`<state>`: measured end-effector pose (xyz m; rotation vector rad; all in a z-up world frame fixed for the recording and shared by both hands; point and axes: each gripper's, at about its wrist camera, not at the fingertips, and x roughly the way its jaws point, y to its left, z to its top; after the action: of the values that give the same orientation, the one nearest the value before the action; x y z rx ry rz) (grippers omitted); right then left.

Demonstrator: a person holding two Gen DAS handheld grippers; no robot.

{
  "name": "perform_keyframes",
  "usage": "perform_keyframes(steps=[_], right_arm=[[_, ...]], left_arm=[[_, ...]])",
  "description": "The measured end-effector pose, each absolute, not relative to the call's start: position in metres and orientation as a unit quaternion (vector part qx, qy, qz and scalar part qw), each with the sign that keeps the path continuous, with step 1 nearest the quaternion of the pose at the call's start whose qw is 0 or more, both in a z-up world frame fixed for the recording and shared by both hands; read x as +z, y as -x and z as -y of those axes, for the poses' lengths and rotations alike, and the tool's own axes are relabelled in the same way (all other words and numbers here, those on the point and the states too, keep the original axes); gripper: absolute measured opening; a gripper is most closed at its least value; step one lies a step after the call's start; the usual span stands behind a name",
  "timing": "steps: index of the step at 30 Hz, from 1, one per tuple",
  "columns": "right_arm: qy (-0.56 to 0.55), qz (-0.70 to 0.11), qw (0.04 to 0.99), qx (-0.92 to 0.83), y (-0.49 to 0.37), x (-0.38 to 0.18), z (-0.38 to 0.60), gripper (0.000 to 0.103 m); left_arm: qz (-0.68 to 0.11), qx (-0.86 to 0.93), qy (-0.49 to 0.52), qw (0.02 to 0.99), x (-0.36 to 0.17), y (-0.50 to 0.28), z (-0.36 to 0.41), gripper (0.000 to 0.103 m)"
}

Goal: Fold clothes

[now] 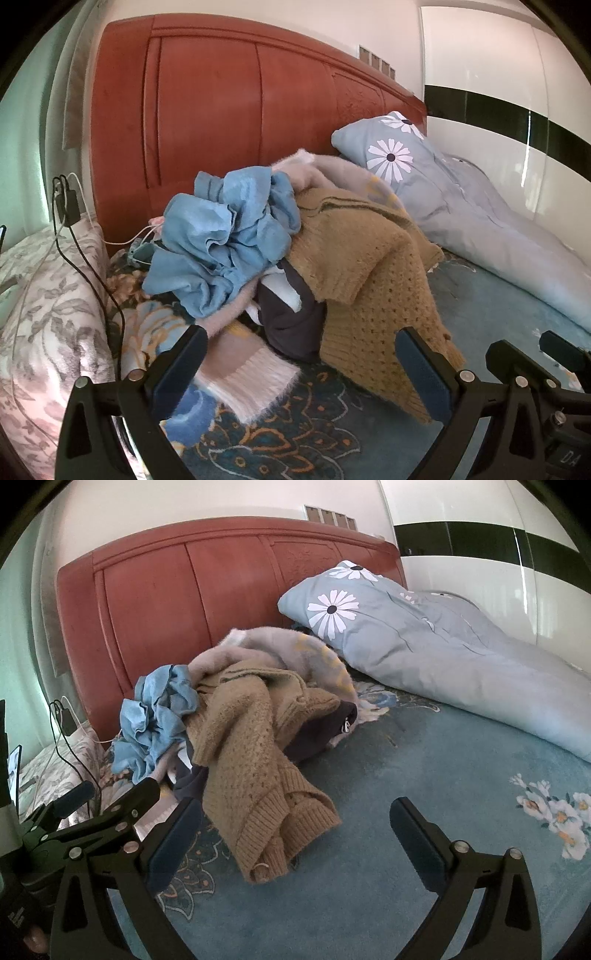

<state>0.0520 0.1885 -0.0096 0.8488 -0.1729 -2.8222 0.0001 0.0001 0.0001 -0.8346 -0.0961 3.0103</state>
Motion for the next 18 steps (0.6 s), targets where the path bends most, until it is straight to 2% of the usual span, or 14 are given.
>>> perform_keyframes(steps=[18], right_arm=[[-0.280, 0.061, 0.096, -0.953, -0.0538, -0.0072, -0.1886, 0.102]], left_arm=[[0.029, 0.967, 0.251, 0.009, 0.0043, -0.0038, -0.0032, 0.103]])
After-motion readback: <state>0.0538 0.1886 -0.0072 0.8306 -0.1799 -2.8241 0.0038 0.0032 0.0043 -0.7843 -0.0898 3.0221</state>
